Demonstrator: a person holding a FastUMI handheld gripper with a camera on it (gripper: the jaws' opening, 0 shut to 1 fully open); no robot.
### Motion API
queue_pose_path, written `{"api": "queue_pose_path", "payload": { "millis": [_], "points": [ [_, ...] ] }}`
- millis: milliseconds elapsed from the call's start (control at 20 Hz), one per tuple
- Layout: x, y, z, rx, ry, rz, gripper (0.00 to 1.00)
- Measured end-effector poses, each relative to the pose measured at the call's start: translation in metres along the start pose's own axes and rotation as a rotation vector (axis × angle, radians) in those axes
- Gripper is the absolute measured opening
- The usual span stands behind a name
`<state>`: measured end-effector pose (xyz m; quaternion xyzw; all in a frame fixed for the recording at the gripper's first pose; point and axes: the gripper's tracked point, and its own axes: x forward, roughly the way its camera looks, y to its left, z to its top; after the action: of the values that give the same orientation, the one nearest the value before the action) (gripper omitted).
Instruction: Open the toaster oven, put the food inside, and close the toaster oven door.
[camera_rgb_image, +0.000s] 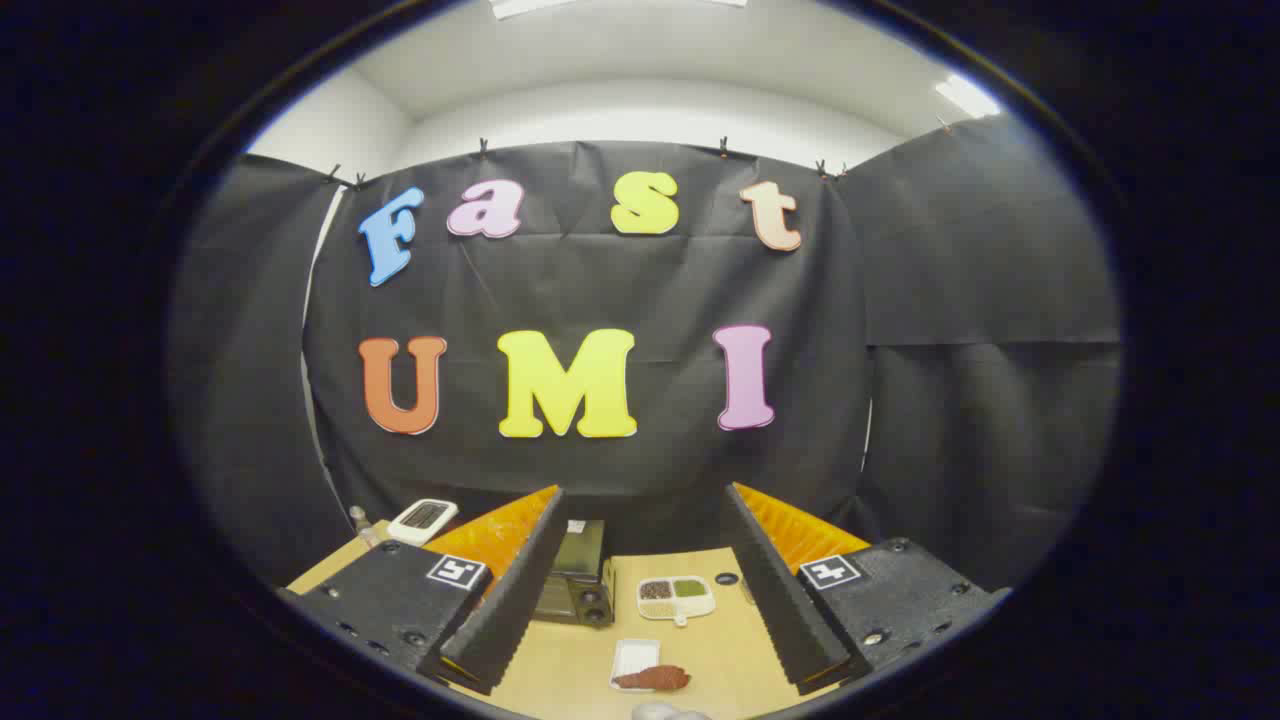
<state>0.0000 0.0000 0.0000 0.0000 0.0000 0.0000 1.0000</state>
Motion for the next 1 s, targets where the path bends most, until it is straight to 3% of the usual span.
{"api": "queue_pose_path", "payload": {
  "millis": [750, 1000],
  "points": [
    [0.013, 0.013, 0.006, -0.054, -0.001, -0.013, 0.99],
    [0.038, 0.046, -0.013, -0.068, 0.008, 0.005, 0.99]
  ]
}}
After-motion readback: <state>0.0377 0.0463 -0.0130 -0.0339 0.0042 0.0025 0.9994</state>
